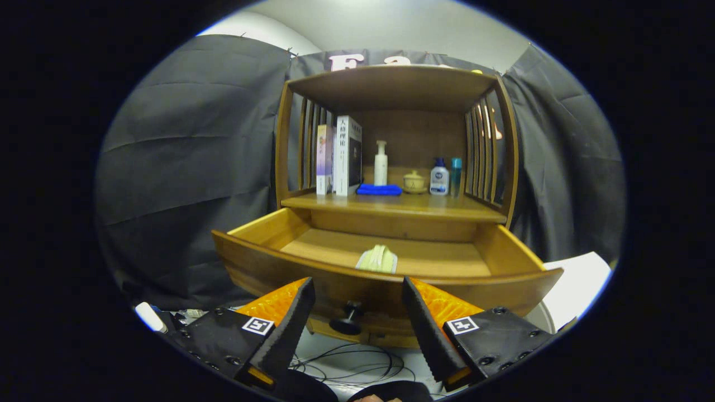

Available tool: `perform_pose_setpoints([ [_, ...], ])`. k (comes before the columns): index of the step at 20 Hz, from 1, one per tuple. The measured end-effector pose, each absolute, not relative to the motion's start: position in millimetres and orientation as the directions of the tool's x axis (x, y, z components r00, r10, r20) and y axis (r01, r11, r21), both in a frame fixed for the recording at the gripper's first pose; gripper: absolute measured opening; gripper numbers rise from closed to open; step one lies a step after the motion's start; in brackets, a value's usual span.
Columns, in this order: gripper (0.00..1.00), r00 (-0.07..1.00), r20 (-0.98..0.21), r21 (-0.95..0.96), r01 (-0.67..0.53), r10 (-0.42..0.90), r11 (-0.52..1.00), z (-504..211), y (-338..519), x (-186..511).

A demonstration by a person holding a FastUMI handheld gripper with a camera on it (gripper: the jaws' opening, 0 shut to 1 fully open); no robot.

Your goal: Pull open the drawer, take out the items inside it, and place them on the countertop above the cabinet.

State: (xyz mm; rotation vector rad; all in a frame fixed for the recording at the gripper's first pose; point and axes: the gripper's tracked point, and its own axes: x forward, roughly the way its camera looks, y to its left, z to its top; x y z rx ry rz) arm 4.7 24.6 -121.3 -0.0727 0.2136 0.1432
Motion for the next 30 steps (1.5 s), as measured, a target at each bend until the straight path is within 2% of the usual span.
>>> perform_pose_setpoints([
  [6, 0.98, 0.967, -0.218, -0.060, -0.148, 0.131, 0.987, -72.5, 18.5, 44.1],
  [10, 0.98, 0.967, -0.236, -0.197, -0.143, 0.095, 0.970, -47.0, 13.1, 79.0],
  [14, 0.98, 0.944, -0.291, -0.148, -0.207, 0.158, 0.967, -36.8, 33.3, 116.5],
  [19, 0.98, 0.883, -0.434, -0.095, -0.242, 0.179, 0.966, -61.4, 40.0, 160.0],
  [24, 0.98, 0.729, -0.662, 0.007, -0.230, 0.177, 0.973, -129.5, 37.8, 181.5],
  [30, 0.96, 0.565, -0.810, 0.047, -0.209, 0.160, 0.977, -185.8, 28.2, 196.2],
])
